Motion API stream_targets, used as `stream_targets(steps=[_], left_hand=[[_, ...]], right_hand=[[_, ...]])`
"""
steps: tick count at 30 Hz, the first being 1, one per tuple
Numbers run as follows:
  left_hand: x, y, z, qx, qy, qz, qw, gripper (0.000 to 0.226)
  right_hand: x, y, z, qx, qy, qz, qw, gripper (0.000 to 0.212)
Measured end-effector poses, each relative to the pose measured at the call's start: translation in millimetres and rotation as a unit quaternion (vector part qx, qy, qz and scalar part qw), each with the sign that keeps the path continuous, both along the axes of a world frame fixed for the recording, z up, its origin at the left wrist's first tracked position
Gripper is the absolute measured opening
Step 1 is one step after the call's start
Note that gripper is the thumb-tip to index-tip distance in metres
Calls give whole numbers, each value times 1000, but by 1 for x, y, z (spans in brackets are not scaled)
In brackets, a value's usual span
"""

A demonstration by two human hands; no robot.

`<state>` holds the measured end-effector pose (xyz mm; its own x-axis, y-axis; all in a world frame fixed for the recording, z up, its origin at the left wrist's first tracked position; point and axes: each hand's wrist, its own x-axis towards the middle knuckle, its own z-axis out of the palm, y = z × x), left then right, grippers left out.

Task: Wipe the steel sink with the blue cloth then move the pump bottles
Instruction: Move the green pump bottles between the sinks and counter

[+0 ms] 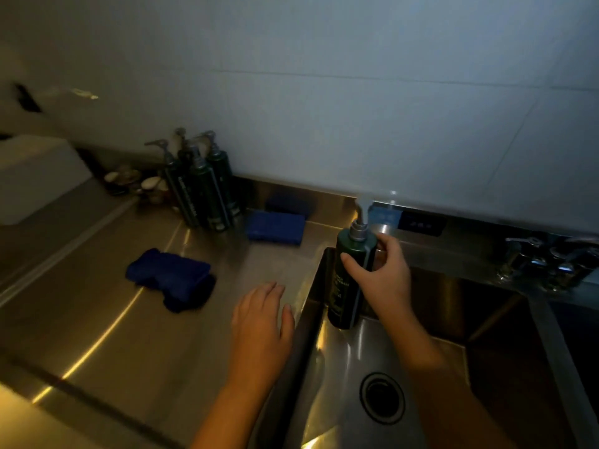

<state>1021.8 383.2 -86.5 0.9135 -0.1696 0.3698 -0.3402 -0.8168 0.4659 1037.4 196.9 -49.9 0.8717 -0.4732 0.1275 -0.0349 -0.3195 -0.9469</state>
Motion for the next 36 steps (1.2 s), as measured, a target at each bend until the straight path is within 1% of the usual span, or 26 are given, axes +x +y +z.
stream_targets(steps=[2,5,7,11,16,22,27,31,36], left_hand=[[-20,13,-1,2,7,26,1000,30],[-42,34,-2,-1,20,56,998,34],[-52,50,-4,-7,19,78,997,31],[-62,87,-5,-36,28,122,992,34],[-60,149,-3,-46,24,135,990,38],[-38,250,3,-38,10,123,992,39],[-15,324,3,-33,19,83,996,42],[12,353,0,-25,55,61,996,43],[56,367,-10,-44,60,23,997,42]], right_hand=[[-14,16,-1,8,5,28,1000,54],[-29,40,1,13,8,68,998,54],[-35,58,5,8,11,87,996,53],[-41,100,9,-3,6,117,993,54],[-34,171,11,-16,-3,131,991,56],[-14,262,12,-10,-14,96,995,58],[5,321,12,2,-13,53,999,58],[21,346,14,-2,-27,18,999,56],[55,359,19,-19,-40,-6,999,56]])
